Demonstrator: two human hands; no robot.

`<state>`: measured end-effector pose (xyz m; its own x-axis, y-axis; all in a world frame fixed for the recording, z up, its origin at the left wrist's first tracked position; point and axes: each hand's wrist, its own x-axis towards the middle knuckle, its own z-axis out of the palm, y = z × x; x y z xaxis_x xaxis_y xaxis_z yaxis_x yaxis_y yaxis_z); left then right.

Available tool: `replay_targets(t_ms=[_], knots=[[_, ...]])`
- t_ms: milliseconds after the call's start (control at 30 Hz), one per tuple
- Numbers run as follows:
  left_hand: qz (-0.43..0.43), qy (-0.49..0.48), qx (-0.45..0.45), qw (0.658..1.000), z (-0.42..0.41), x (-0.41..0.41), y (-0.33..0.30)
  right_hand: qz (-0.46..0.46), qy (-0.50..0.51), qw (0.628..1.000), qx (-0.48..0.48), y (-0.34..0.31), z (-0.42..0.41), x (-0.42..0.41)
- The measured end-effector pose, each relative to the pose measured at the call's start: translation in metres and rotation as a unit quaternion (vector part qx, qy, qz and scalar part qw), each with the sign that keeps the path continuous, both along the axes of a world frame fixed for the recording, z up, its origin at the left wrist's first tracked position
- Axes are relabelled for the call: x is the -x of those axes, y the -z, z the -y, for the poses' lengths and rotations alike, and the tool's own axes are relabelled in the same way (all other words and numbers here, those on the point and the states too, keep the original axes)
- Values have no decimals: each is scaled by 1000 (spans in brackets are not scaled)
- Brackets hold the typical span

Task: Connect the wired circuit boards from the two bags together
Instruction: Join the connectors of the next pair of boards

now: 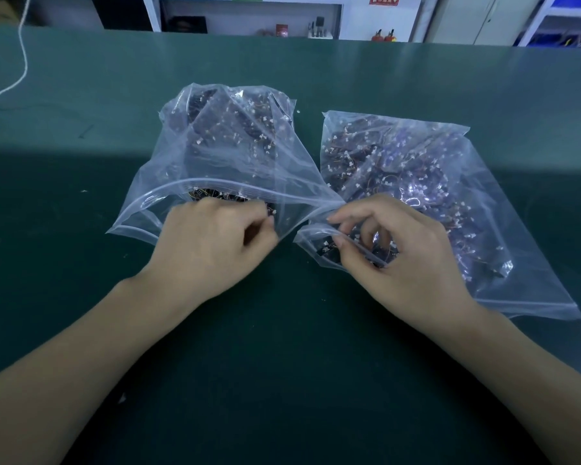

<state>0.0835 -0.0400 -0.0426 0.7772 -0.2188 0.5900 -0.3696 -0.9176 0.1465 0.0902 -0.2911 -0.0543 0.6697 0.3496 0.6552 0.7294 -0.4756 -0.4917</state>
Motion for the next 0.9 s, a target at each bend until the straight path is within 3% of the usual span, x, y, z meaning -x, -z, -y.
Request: replay_targets(t_ms=[533,767,900], knots=[[-41,-35,-32,998,-17,-14,6,-5,2,1000,9,2,0,-2],[-11,-44,-16,999,-17,-13,4,-10,-1,1000,13,3,0,-3],[54,-28,1,998,-15,-10,-3,-29,-1,999,17,1,0,-1]])
